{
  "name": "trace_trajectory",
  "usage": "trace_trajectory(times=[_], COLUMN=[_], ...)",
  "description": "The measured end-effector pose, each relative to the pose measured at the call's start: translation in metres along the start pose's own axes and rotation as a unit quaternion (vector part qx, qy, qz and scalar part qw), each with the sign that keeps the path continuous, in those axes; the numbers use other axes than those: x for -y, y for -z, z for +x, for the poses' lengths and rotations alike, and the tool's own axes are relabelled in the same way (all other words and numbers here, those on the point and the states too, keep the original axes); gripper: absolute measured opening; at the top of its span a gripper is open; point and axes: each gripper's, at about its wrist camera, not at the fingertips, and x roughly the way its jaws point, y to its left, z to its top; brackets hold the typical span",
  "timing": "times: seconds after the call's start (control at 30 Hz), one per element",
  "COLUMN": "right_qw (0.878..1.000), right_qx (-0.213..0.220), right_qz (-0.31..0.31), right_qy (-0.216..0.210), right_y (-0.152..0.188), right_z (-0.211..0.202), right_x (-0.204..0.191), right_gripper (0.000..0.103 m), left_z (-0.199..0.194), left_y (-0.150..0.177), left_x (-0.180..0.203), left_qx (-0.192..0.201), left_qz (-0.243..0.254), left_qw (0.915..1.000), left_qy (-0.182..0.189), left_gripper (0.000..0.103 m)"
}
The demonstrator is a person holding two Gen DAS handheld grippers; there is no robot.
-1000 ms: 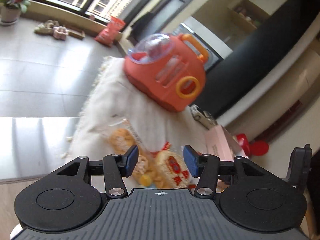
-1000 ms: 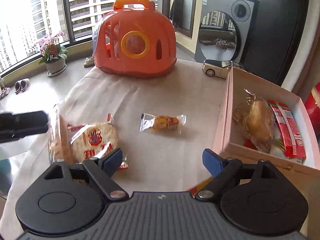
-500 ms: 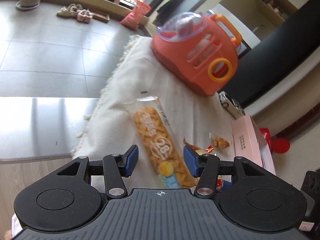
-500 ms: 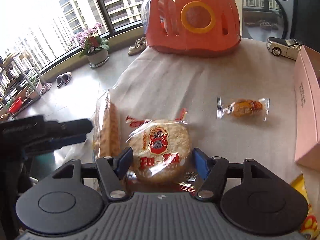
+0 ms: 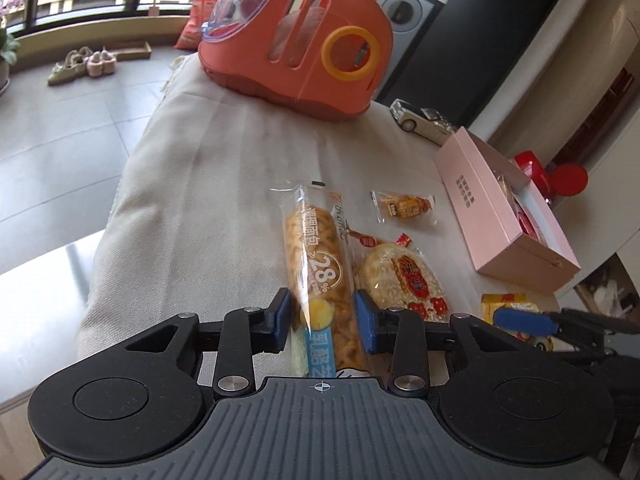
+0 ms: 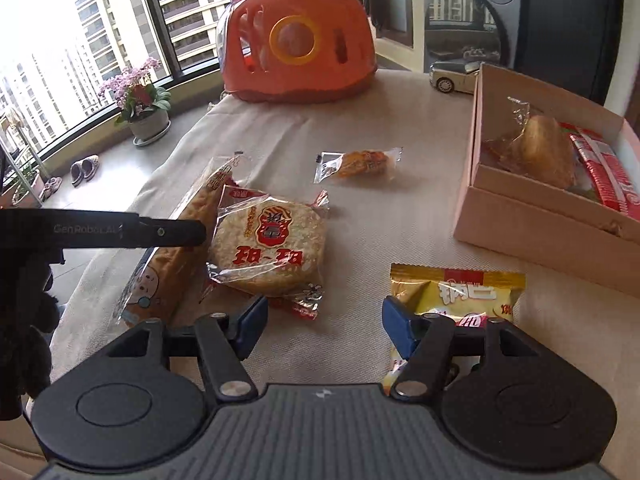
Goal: Organize snacks
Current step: 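Move the right gripper toward the round rice cracker while the left holds the stick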
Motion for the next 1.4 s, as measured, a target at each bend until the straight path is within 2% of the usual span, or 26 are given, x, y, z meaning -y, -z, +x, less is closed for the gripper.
trace_trajectory(times=[0.1,0.23,0.3,0.4,0.57,0.63,0.7,0.77,0.83,1.0,1.2,1.3,1.33,1.4], right_qw=[1.000,0.999,0.997,0.997,0.995,0.993,0.994,0.995,0.998,0.998,0.998,0.996,0.995,0.993], right_qx=[0.019,0.027,0.036,0.043,-0.006,-0.016,-0.011,-0.015,-0.020,-0.033,-0.039,-0.040,-0.041,-0.044], right_qz=[0.000,0.039,0.056,0.023,-0.034,-0.034,-0.025,-0.017,-0.017,-0.042,-0.044,-0.076,-0.087,-0.103], right_qy=[0.007,0.014,0.032,0.052,0.096,0.110,0.107,0.093,0.065,0.037,0.026,0.027,0.028,0.034], right_y=[-0.014,-0.048,-0.065,-0.091,-0.116,-0.111,-0.103,-0.095,-0.084,-0.048,-0.014,0.000,0.006,0.015], right_z=[-0.001,0.017,0.030,0.053,0.111,0.122,0.119,0.108,0.093,0.058,0.023,0.010,0.006,0.001], right_x=[-0.003,0.001,0.000,-0.010,-0.018,-0.018,-0.016,-0.016,-0.017,-0.024,-0.016,-0.016,-0.016,-0.016], right_gripper=[0.067,0.069,0.069,0.069,0.069,0.069,0.069,0.064,0.063,0.061,0.061,0.061,0.062,0.070], left_z=[-0.007,-0.015,-0.018,-0.021,-0.025,-0.027,-0.027,-0.026,-0.026,-0.025,-0.027,-0.027,-0.027,-0.026], left_y=[0.005,0.014,0.018,0.020,0.021,0.022,0.023,0.023,0.023,0.024,0.026,0.027,0.027,0.028], left_x=[-0.004,-0.016,-0.020,-0.018,-0.016,-0.018,-0.019,-0.019,-0.019,-0.017,-0.017,-0.015,-0.014,-0.012], left_qx=[0.001,0.005,0.007,0.006,0.006,0.007,0.006,0.006,0.005,0.005,0.004,0.005,0.005,0.003], left_qz=[0.002,-0.035,-0.049,-0.045,-0.037,-0.041,-0.042,-0.042,-0.044,-0.044,-0.042,-0.039,-0.037,-0.034], left_qw=[1.0000,0.9992,0.9985,0.9987,0.9992,0.9990,0.9990,0.9990,0.9989,0.9989,0.9990,0.9991,0.9992,0.9991], left_qy=[-0.002,0.016,0.024,0.021,0.011,0.013,0.014,0.015,0.016,0.013,0.014,0.015,0.016,0.024], left_gripper=[0.039,0.039,0.039,0.039,0.039,0.040,0.040,0.040,0.040,0.040,0.039,0.038,0.038,0.038])
